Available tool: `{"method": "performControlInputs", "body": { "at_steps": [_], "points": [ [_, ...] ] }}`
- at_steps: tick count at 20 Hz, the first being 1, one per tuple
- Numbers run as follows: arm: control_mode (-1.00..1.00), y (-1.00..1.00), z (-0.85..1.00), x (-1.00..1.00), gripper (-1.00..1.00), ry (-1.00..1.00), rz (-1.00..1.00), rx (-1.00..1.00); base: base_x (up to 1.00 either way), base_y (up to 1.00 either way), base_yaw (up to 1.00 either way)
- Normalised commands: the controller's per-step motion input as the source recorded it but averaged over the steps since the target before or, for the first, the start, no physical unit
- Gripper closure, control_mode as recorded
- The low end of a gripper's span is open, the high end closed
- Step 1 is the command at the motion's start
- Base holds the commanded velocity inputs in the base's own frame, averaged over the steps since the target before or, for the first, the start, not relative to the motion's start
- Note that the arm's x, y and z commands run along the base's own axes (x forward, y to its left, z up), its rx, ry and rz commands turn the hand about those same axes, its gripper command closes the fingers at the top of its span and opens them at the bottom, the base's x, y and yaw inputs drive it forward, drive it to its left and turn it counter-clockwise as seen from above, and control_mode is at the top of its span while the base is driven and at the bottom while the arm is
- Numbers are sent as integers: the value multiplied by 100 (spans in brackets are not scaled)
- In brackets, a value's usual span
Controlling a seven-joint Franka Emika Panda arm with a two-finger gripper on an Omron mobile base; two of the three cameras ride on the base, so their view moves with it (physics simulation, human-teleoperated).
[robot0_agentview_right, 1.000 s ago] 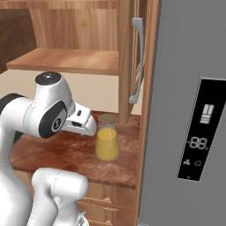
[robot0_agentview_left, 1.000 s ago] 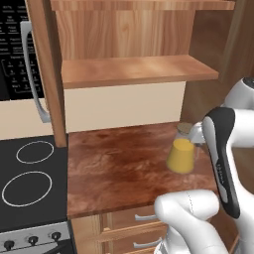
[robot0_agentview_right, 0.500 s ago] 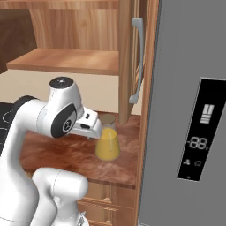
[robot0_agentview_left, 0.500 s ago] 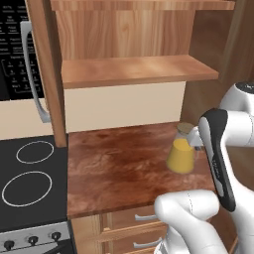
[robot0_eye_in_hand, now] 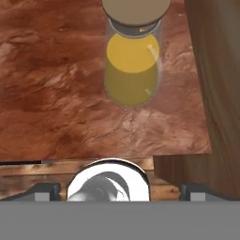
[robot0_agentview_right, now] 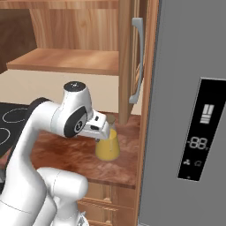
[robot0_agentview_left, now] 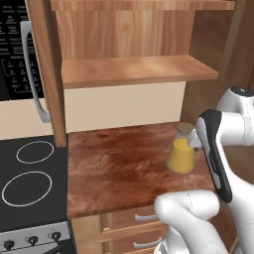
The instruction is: There is a tray on the dining counter. Grab the cup, mug, and pitcher and place them on the tray. The pitcher may be placed next to the tray if it cannot fit the tray.
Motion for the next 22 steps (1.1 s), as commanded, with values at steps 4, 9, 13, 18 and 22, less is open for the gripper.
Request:
{"method": "performControlInputs", "body": {
  "at_steps": [4,9,13,18,22],
  "points": [
    [-100,-18,-24,33,-100,4,2,0,0,0,0],
    [-100,-27,-22,37,-100,4,3,0,0,0,0],
    [-100,-19,-25,39,-100,4,4,0,0,0,0],
    [-100,-14,-19,35,-100,6,5,0,0,0,0],
    [-100,-15,-25,37,-100,3,5,0,0,0,0]
  ]
}}
